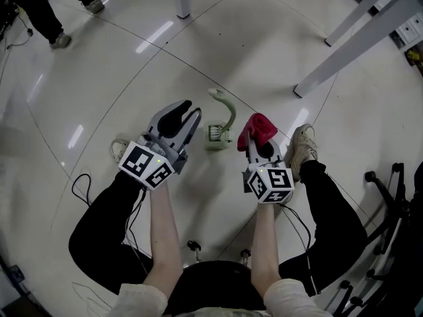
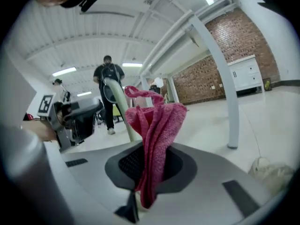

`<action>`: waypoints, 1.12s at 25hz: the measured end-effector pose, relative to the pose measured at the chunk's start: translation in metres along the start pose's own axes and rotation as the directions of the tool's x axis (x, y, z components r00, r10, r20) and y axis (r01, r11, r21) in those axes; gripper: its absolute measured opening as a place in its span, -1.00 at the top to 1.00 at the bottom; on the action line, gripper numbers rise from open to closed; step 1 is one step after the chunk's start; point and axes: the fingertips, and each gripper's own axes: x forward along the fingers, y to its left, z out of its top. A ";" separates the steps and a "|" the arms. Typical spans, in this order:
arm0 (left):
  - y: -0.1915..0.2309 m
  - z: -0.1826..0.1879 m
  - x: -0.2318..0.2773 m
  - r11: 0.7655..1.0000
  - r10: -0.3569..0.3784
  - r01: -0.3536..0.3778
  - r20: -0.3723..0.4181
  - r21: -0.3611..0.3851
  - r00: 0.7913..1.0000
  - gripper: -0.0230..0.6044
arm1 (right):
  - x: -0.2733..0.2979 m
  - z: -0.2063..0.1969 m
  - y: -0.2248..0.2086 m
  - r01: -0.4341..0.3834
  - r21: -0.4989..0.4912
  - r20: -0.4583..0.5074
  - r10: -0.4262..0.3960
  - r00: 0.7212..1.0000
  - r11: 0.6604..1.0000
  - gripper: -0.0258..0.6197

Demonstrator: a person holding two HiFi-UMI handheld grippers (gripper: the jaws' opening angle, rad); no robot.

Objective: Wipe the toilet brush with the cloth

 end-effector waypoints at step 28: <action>-0.036 0.064 0.049 0.994 -0.051 0.065 -0.158 0.085 0.986 0.91 | 0.023 0.148 0.064 -0.209 -0.102 0.087 0.218 0.972 0.973 0.82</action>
